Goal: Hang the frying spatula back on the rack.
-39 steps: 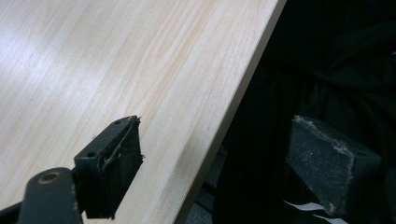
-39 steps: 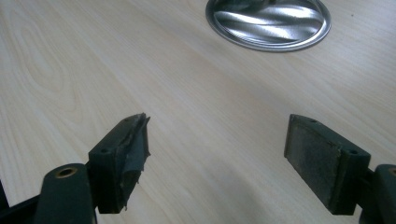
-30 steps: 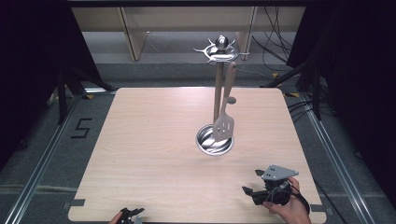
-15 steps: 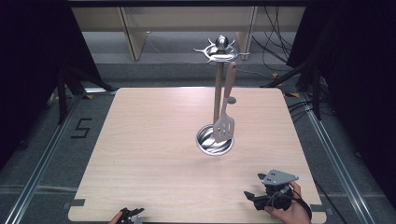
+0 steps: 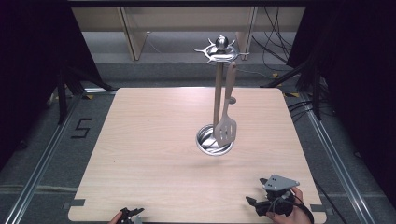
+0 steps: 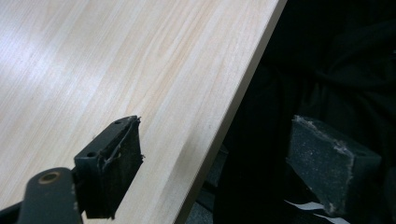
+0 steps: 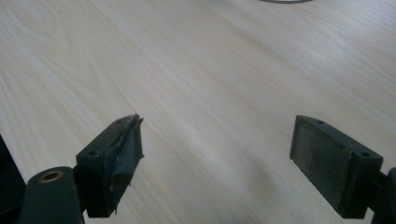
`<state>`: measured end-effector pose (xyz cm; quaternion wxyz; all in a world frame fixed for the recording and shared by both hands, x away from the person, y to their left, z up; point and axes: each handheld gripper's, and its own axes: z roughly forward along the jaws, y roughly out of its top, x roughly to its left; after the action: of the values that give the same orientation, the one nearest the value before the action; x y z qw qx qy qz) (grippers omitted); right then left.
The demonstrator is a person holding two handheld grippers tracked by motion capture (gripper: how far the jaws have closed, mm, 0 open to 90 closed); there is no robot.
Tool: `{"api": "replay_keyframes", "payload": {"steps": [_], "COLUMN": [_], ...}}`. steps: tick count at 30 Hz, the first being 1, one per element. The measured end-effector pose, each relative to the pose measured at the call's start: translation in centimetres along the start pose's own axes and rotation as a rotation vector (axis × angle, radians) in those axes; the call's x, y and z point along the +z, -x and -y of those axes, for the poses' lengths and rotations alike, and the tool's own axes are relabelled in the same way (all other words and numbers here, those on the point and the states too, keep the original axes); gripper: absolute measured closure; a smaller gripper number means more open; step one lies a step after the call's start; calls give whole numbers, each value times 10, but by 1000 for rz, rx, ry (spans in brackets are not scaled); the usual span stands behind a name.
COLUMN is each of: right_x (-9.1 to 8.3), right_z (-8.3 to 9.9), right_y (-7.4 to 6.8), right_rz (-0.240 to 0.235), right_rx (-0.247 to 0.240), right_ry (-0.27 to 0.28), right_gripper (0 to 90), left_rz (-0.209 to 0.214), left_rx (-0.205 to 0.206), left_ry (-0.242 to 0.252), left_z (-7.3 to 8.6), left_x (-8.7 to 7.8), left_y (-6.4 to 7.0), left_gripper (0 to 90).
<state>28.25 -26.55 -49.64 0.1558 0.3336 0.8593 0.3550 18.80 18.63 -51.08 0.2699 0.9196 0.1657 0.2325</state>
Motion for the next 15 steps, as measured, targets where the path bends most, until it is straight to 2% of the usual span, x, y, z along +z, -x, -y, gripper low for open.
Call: {"api": "replay_keyframes", "payload": {"steps": [1, 2, 10, 11, 15], "right_x": [-1, -1, -2, -2, -3], "right_z": [1, 1, 5, 6, 6], "right_y": [-1, -2, -2, -2, -3], "right_rz": [15, 10, 17, 20, 24], "right_rx": [-4, 6, -22, -24, -15], "right_ry": [-1, -9, -12, -13, -15], "right_gripper": [179, 179, 178, 178, 178], "left_rz": [0, 2, 5, -7, -13], "left_rx": [-1, -1, -4, -5, 0], "left_ry": [1, 1, 3, 2, 0], "left_z": [0, 0, 0, 0, 0], "left_x": [0, 0, 0, -1, -1], "left_y": [0, 0, 0, 1, 1], "left_gripper": [169, 169, 169, 169, 169]}}
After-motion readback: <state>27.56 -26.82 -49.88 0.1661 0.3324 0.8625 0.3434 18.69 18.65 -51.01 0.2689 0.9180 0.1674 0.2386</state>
